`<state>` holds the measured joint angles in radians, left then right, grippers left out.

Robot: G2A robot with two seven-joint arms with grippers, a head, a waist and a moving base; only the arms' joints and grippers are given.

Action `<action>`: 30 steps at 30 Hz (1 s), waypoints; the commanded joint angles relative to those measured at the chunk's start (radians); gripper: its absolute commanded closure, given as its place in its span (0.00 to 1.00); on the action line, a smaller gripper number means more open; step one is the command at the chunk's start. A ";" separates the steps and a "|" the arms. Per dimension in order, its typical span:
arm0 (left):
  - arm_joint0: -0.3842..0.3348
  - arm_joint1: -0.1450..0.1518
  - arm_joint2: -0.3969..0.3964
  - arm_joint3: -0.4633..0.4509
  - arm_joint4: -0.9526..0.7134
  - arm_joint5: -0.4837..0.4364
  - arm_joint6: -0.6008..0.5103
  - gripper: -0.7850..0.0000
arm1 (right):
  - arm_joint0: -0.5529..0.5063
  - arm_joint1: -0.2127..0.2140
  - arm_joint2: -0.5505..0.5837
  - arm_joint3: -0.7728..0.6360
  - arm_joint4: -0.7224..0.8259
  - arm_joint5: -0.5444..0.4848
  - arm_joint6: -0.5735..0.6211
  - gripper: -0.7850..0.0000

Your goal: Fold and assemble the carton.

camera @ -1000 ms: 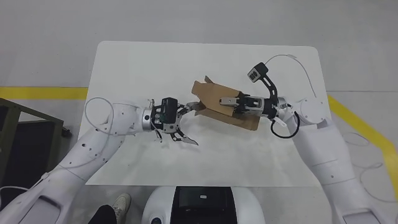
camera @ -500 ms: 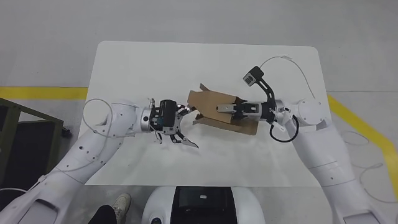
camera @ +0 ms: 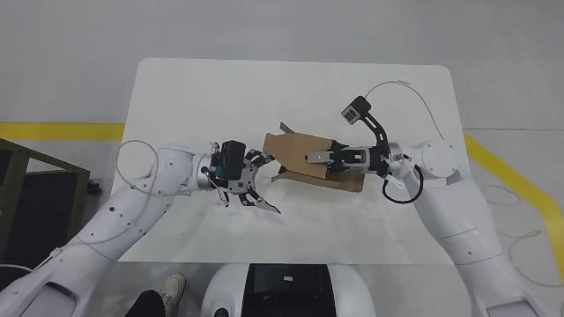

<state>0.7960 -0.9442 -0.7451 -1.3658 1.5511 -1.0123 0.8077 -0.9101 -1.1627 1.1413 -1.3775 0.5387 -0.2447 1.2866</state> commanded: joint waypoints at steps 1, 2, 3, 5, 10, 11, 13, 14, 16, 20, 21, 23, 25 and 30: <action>-0.007 0.005 0.013 -0.002 -0.015 0.000 0.000 0.00 | -0.001 0.000 -0.001 -0.002 0.003 -0.001 0.003 1.00; -0.009 0.006 0.017 -0.003 -0.019 0.000 0.000 0.00 | -0.001 0.000 -0.002 -0.002 0.004 -0.001 0.004 1.00; -0.012 0.008 0.023 -0.003 -0.027 0.000 0.000 0.00 | -0.001 0.001 -0.003 -0.003 0.004 -0.001 0.005 1.00; -0.021 0.013 0.035 -0.003 -0.043 0.000 0.000 0.00 | -0.001 0.001 -0.005 -0.006 0.005 -0.001 0.008 1.00; -0.037 0.022 0.057 -0.003 -0.063 0.000 0.000 0.04 | -0.002 0.002 -0.008 -0.014 0.000 -0.004 0.012 1.00; -0.040 0.025 0.062 -0.003 -0.071 0.000 0.000 0.08 | -0.003 0.003 -0.009 -0.016 0.000 -0.004 0.013 1.00; -0.044 0.028 0.070 -0.004 -0.084 0.000 0.000 0.11 | -0.003 0.003 -0.010 -0.020 0.000 -0.005 0.015 1.00; -0.047 0.029 0.074 -0.003 -0.088 0.000 0.000 0.11 | -0.004 0.004 -0.011 -0.022 -0.001 -0.005 0.017 1.00; -0.055 0.034 0.085 -0.004 -0.094 0.000 0.000 0.09 | -0.004 0.004 -0.012 -0.027 -0.003 -0.006 0.020 1.00; -0.063 0.039 0.100 -0.005 -0.106 0.000 0.000 0.06 | -0.006 0.006 -0.013 -0.031 -0.005 -0.007 0.023 1.00; -0.065 0.041 0.103 -0.006 -0.109 0.000 0.000 0.05 | -0.006 0.006 -0.013 -0.032 -0.005 -0.007 0.023 1.00; -0.067 0.045 0.111 -0.009 -0.122 0.000 0.000 0.05 | -0.007 0.007 -0.013 -0.032 -0.002 -0.008 0.023 1.00; -0.069 0.048 0.118 -0.008 -0.128 0.000 0.000 0.05 | -0.007 0.007 -0.013 -0.033 0.000 -0.008 0.025 1.00; -0.078 0.056 0.142 -0.005 -0.163 0.000 0.000 0.18 | -0.006 0.008 -0.014 -0.032 0.004 -0.013 0.029 1.00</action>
<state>0.7208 -0.8893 -0.6073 -1.3709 1.3953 -1.0123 0.8078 -0.9169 -1.1547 1.1273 -1.4091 0.5435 -0.2561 1.3142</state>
